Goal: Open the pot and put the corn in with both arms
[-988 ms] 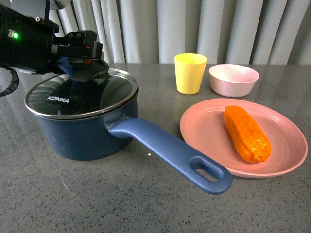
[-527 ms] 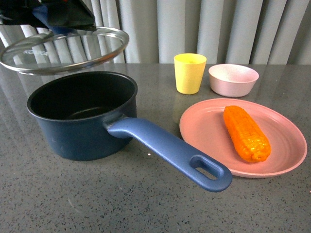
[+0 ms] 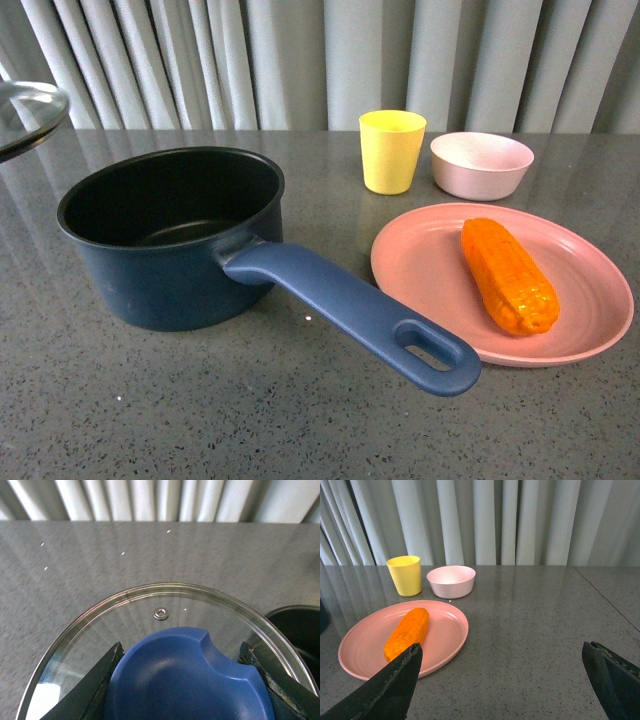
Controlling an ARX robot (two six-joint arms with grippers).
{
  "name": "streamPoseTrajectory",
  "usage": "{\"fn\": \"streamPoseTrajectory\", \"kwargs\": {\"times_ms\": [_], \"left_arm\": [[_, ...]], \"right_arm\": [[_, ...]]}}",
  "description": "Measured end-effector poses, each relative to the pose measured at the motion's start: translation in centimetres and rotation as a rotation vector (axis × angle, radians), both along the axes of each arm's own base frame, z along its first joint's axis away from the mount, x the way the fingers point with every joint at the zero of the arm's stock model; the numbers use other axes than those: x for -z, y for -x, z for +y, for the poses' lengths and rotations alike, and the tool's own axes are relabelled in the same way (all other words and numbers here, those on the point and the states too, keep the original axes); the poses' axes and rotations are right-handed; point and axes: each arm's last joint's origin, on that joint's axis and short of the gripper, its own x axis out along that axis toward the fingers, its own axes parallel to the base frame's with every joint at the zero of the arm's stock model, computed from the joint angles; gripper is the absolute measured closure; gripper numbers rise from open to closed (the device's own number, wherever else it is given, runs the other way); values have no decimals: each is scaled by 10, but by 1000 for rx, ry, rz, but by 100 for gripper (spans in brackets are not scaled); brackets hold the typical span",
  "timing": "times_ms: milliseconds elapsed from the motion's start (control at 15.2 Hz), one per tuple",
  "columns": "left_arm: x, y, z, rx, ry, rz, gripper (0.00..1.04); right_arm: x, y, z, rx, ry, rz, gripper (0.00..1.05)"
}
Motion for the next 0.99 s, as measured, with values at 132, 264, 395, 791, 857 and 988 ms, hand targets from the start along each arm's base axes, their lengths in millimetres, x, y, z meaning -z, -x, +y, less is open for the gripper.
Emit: {"fn": "streamPoseTrajectory", "kwargs": {"times_ms": [132, 264, 395, 791, 857, 988], "left_arm": [[15, -2, 44, -102, -12, 1, 43], [46, 17, 56, -174, -16, 58, 43], [68, 27, 48, -155, -1, 100, 43], [107, 33, 33, -148, -12, 123, 43], [110, 32, 32, -153, -14, 120, 43], [111, 28, 29, -157, -21, 90, 43]], "right_arm": [[0, 0, 0, 0, 0, 0, 6], [0, 0, 0, 0, 0, 0, 6], [0, 0, 0, 0, 0, 0, 6], [0, 0, 0, 0, 0, 0, 6], [0, 0, 0, 0, 0, 0, 6], [0, 0, 0, 0, 0, 0, 6]]}}
